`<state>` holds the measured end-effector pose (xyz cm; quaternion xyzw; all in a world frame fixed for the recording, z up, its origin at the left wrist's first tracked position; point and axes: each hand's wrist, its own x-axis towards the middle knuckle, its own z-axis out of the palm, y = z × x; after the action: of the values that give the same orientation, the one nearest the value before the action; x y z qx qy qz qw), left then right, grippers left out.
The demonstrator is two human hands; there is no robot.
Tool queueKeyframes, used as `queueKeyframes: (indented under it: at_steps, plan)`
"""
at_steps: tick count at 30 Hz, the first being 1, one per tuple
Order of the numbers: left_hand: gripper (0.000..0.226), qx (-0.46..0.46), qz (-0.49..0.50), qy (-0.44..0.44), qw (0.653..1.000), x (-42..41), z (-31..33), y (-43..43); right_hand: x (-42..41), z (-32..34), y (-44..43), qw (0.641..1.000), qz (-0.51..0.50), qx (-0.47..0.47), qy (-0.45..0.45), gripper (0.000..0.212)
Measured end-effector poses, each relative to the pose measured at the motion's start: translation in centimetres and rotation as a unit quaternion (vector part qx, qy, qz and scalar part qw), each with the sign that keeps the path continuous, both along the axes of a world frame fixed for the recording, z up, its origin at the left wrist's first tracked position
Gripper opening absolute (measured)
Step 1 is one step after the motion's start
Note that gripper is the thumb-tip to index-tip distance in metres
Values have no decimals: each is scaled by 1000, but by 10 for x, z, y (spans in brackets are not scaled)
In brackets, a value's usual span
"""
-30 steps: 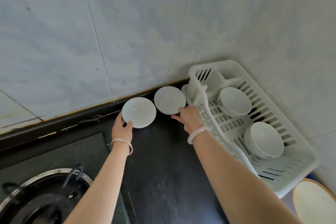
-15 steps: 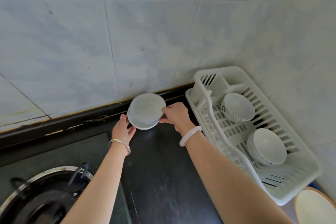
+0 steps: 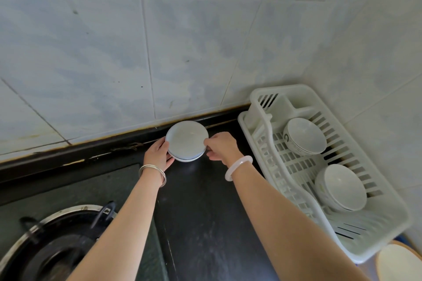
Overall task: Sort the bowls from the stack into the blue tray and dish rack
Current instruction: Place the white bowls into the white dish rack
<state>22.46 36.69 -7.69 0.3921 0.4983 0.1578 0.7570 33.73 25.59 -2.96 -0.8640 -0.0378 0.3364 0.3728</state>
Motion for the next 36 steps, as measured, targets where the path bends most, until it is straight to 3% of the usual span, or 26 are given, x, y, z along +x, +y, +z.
queueKeyframes:
  at_steps: [4,6,12,21,25,27,33,36]
  plan:
    - [35,-14,-1,-3,1000,0,4,1,-1,-4,-3,986,-38,97,128,42]
    - [35,-14,-5,-1,1000,0,8,0,-4,-6,-6,979,-58,133,144,41]
    - [34,16,-60,-11,998,1,29,-8,-3,4,-26,979,-79,156,103,38]
    - [23,63,-174,-91,979,56,112,-63,28,84,-108,965,-167,200,11,35]
    - [31,61,-248,-106,961,83,131,-102,40,106,-158,957,-213,193,-27,26]
    - [34,58,-289,-97,951,96,134,-122,42,109,-180,951,-235,200,-29,13]
    - [39,83,-403,-31,911,139,133,-165,44,95,-231,931,-303,202,-12,4]
    - [40,117,-465,3,877,158,126,-176,44,81,-245,919,-337,205,18,11]
